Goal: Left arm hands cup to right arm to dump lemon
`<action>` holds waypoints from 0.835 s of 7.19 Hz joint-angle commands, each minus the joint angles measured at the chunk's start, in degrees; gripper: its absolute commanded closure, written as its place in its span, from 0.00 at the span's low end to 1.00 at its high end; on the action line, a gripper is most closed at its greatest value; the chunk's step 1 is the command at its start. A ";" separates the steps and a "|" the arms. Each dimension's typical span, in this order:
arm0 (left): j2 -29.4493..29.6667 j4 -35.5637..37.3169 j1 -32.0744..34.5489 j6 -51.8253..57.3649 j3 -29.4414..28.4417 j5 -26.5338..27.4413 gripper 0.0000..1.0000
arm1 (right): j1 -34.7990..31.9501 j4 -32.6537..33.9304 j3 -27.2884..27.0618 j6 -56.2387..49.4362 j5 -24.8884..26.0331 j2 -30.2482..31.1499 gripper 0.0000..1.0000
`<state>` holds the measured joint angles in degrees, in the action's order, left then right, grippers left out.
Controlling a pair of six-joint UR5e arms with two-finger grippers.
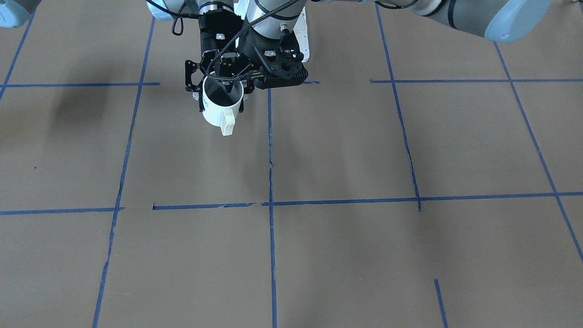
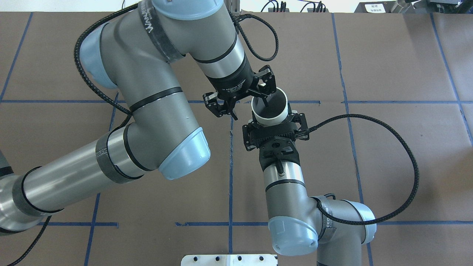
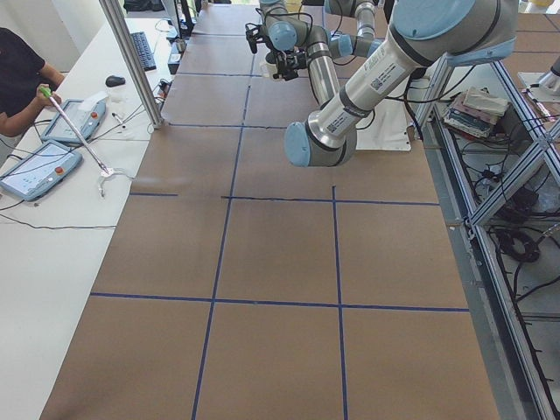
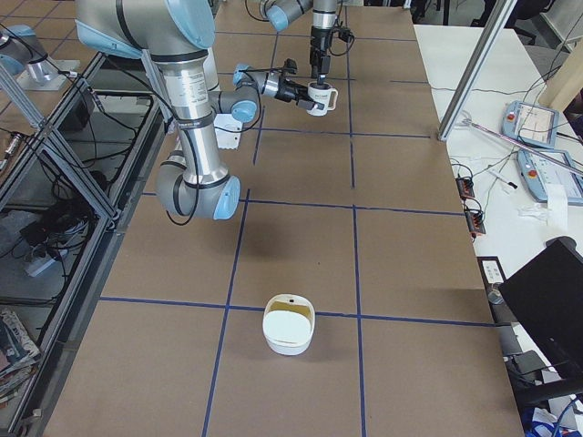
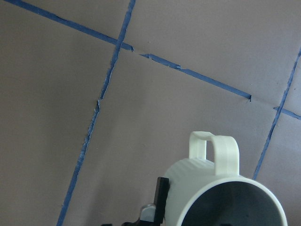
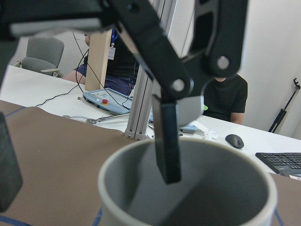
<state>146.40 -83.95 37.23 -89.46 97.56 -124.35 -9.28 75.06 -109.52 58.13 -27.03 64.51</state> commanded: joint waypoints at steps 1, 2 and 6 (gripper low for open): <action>0.02 0.01 -0.14 -0.01 0.00 -0.02 0.57 | 0.66 0.00 -0.16 -0.03 0.66 0.00 0.79; -0.06 0.10 -0.14 -0.01 0.00 0.07 0.67 | 1.36 -0.09 -0.08 -0.03 1.79 0.00 0.79; -0.33 1.50 -0.14 0.08 0.78 0.07 1.00 | 2.25 -0.44 1.40 -2.83 2.68 0.00 0.00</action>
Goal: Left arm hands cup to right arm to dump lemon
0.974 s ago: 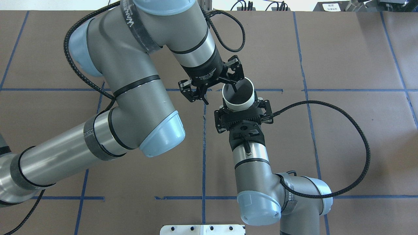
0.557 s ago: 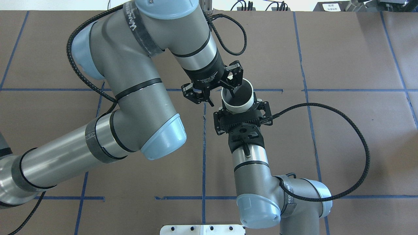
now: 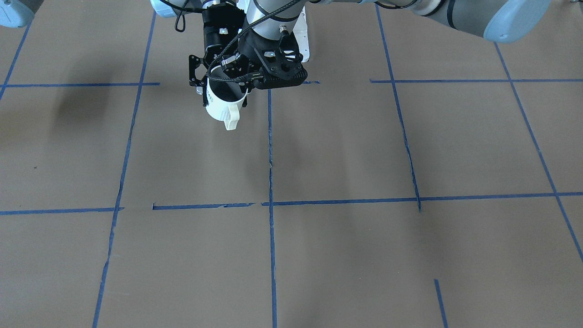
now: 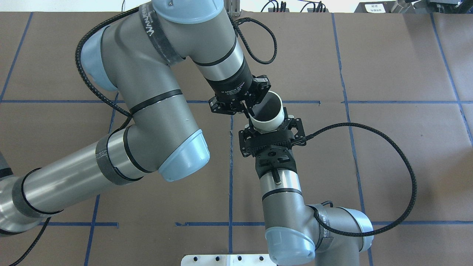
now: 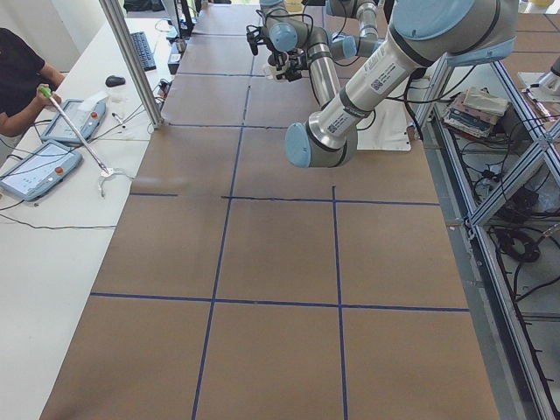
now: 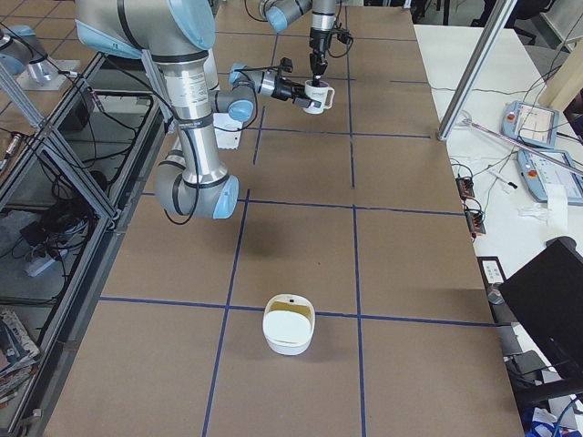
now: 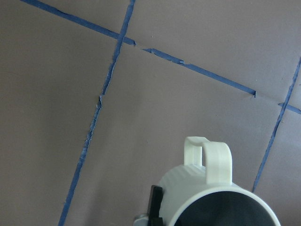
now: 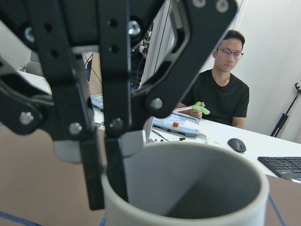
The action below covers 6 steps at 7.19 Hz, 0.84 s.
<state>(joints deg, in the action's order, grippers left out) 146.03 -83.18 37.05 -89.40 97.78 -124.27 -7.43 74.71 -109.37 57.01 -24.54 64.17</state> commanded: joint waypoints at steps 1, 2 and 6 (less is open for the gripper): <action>0.04 1.52 0.13 0.01 1.35 -0.01 1.00 | 0.31 -0.18 2.40 -2.69 0.10 0.60 0.00; 0.31 1.79 0.74 0.01 2.84 -0.01 1.00 | 0.31 -0.27 3.28 -2.61 0.02 1.21 0.00; -7.80 1.18 11.18 3.76 12.47 0.25 1.00 | -3.35 -0.27 0.59 -2.34 -12.14 1.65 0.00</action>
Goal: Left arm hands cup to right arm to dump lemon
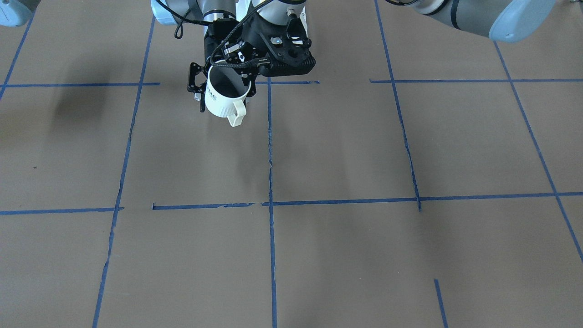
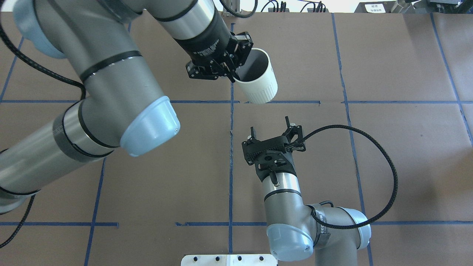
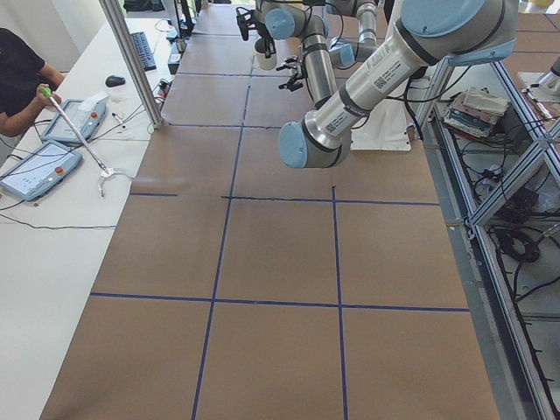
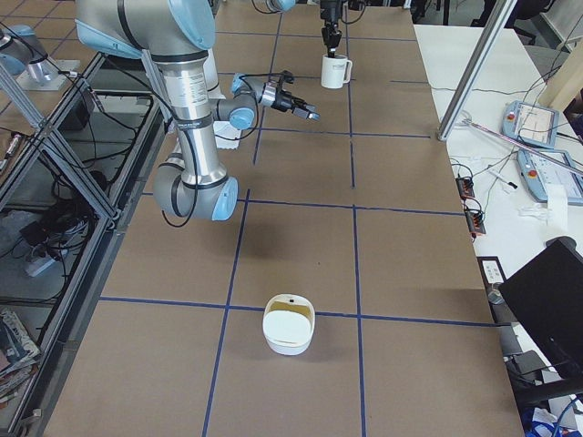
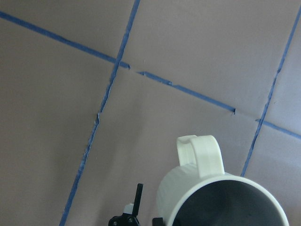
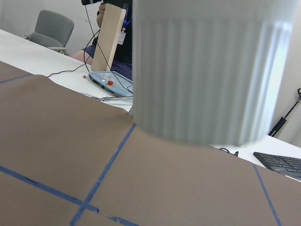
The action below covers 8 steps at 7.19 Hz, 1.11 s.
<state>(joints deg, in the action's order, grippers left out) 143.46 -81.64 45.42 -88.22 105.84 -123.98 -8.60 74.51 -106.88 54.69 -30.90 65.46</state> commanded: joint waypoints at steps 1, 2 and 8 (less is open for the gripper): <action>-12.87 -0.45 3.79 12.36 8.29 0.14 1.00 | -5.43 -0.15 -3.58 0.41 -11.93 1.50 0.00; -19.99 -0.54 5.62 21.33 11.20 0.05 1.00 | -9.03 -0.15 -6.65 0.50 -18.17 3.60 0.00; -54.95 -30.06 16.89 59.65 -3.50 -2.04 1.00 | -39.80 0.02 -16.26 -6.41 -70.57 18.90 0.00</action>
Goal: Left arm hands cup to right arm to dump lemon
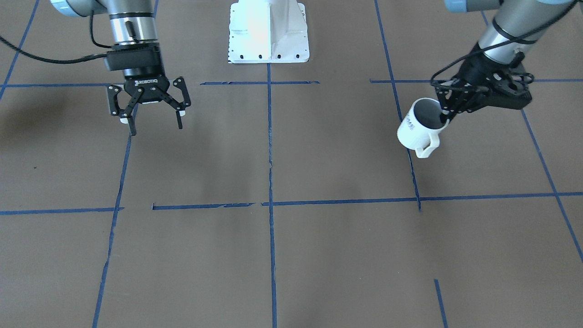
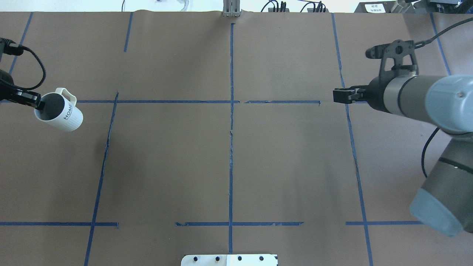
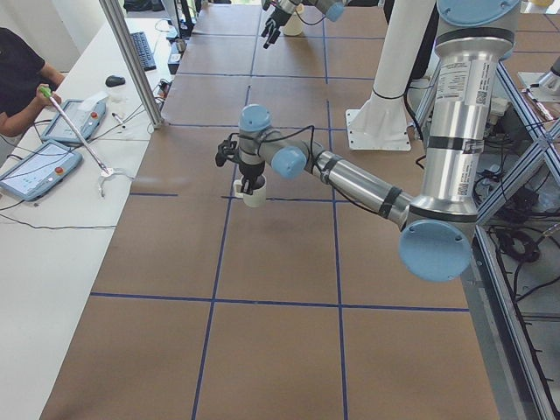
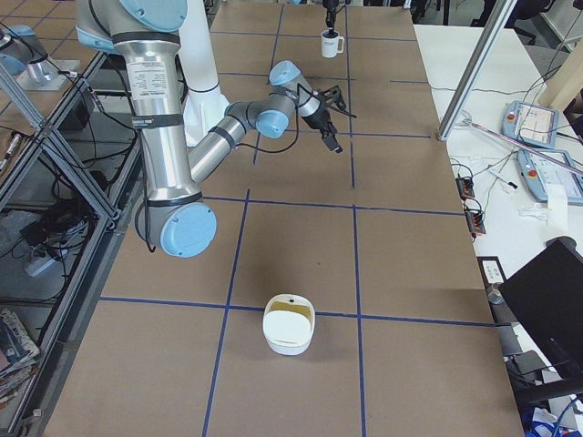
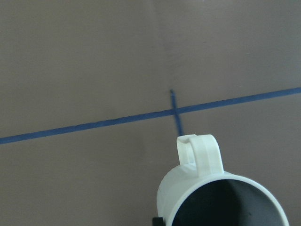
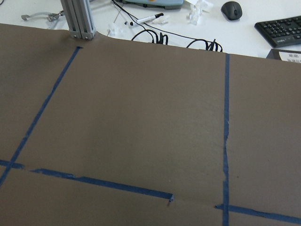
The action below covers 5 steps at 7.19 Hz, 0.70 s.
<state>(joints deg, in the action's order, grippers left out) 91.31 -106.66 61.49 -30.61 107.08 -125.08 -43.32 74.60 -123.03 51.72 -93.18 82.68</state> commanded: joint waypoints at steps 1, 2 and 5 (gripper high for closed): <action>-2.98 -5.22 0.82 1.78 -7.22 -6.69 0.99 | -5.28 0.37 -0.02 -3.47 -9.12 1.96 0.00; -5.16 -5.40 0.74 1.52 -8.02 -8.58 0.94 | -5.63 0.46 0.07 -3.56 -10.95 2.57 0.00; -6.23 -5.49 2.13 2.13 -7.25 -7.99 0.00 | -17.45 6.06 0.15 -9.49 -26.92 3.45 0.00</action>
<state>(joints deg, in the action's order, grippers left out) 85.36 -112.15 62.57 -28.64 99.21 -133.31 -55.30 77.74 -122.84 46.38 -113.55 85.68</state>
